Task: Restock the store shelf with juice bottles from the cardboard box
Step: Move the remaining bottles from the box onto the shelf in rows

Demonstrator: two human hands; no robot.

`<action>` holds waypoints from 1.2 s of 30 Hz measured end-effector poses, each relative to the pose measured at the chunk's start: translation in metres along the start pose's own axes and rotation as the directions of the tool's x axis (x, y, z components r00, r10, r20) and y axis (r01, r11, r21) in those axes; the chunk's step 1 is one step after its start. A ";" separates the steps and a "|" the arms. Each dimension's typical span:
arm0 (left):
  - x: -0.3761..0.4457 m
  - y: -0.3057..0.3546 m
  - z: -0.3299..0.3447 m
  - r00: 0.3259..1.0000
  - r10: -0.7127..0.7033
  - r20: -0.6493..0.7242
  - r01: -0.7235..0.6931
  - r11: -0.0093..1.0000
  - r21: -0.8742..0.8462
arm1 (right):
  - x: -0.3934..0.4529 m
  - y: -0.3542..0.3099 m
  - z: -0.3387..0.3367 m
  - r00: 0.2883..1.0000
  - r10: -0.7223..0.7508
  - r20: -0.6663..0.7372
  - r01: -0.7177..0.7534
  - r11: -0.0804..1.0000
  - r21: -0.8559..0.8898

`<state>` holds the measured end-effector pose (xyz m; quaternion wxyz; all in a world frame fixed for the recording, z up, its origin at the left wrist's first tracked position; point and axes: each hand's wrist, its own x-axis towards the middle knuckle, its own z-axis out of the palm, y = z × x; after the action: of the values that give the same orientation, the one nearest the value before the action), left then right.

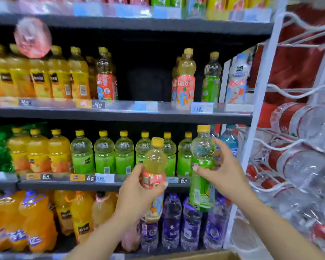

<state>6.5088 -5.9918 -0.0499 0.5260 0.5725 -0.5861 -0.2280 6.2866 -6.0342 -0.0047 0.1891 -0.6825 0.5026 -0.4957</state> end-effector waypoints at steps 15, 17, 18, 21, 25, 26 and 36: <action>0.085 0.112 -0.075 0.973 0.162 -0.163 -0.166 0.986 -0.014 | 0.062 -0.107 -0.062 0.955 -0.193 -0.225 0.193 0.981 -0.025; 0.090 0.119 -0.076 0.973 0.173 -0.152 -0.179 0.983 -0.029 | 0.072 -0.108 -0.065 0.945 -0.193 -0.263 0.191 0.981 -0.035; 0.094 0.121 -0.075 0.972 0.180 -0.149 -0.187 0.982 -0.032 | 0.079 -0.109 -0.067 0.941 -0.192 -0.277 0.192 0.981 -0.027; 0.109 0.127 -0.072 0.969 0.199 -0.144 -0.206 0.978 -0.032 | 0.104 -0.113 -0.073 0.925 -0.192 -0.327 0.201 0.980 -0.007; 0.147 0.142 -0.070 0.956 0.247 -0.159 -0.253 0.967 -0.018 | 0.145 -0.122 -0.078 0.899 -0.216 -0.380 0.229 0.973 -0.011; 0.157 0.147 -0.069 0.949 0.262 -0.177 -0.269 0.963 -0.021 | 0.155 -0.124 -0.080 0.892 -0.229 -0.390 0.239 0.971 -0.021; 0.218 0.157 -0.058 0.883 0.366 -0.295 -0.414 0.903 -0.117 | 0.221 -0.101 -0.060 0.866 -0.219 -0.449 0.214 0.975 -0.062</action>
<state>6.5379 -6.1333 0.1843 0.6836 0.4187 -0.5911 -0.0894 6.2859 -6.1702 0.2060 0.0065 -0.6011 0.4558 -0.6564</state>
